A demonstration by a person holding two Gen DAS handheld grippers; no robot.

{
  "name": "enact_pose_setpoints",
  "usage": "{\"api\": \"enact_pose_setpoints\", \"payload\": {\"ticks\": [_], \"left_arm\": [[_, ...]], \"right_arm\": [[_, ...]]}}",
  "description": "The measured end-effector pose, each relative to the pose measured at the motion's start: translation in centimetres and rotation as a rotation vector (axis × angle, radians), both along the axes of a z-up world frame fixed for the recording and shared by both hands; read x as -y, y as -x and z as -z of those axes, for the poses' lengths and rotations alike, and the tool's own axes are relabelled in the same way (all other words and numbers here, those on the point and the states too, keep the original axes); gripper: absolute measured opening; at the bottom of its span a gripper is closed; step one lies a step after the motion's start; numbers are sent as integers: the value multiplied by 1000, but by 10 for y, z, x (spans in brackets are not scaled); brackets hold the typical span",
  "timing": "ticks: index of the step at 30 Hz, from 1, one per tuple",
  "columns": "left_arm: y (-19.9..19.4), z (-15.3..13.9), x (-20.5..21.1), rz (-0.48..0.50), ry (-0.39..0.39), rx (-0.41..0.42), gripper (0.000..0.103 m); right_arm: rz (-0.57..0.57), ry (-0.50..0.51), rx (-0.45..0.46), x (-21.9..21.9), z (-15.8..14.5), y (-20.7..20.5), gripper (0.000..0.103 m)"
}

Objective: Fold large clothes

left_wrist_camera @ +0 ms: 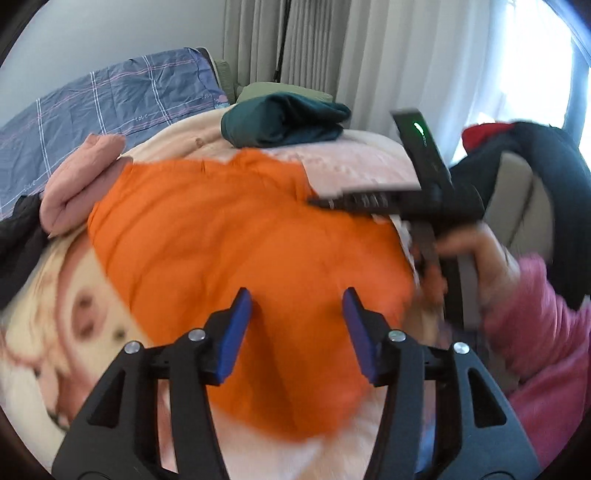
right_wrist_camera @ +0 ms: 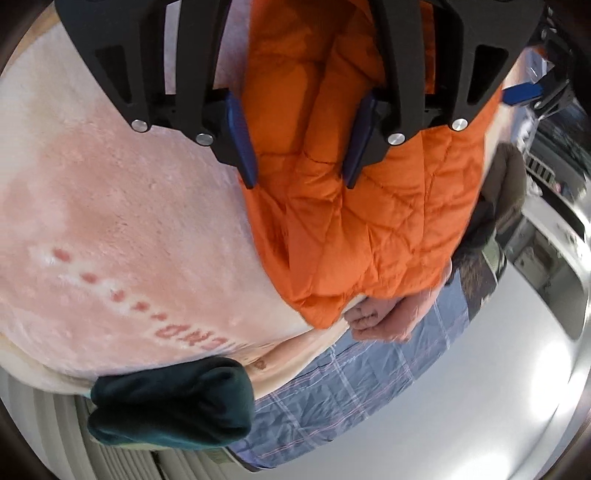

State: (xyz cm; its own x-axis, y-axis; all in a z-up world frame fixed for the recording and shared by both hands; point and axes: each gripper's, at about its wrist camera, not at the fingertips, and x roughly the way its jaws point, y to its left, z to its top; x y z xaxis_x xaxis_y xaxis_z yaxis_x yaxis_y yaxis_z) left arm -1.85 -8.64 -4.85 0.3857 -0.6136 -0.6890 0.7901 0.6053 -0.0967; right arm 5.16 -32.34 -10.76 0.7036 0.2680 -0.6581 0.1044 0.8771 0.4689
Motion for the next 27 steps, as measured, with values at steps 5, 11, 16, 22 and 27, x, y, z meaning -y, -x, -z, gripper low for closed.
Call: {"api": "enact_pose_setpoints", "payload": {"ticks": [5, 11, 16, 22, 27], "left_arm": [[38, 11, -8, 38, -71, 53, 68], [27, 42, -6, -120, -202, 111, 70], [20, 59, -20, -218, -242, 99, 71], [9, 73, -58, -319, -198, -20, 71], [23, 42, -61, -189, -100, -102, 31]], "right_arm": [[24, 41, -8, -9, 7, -1, 50], [16, 139, -19, -18, 8, -6, 52], [39, 180, -40, -15, 12, -7, 71], [8, 163, -54, -17, 16, -11, 75], [17, 147, -53, -14, 17, -10, 75]]}}
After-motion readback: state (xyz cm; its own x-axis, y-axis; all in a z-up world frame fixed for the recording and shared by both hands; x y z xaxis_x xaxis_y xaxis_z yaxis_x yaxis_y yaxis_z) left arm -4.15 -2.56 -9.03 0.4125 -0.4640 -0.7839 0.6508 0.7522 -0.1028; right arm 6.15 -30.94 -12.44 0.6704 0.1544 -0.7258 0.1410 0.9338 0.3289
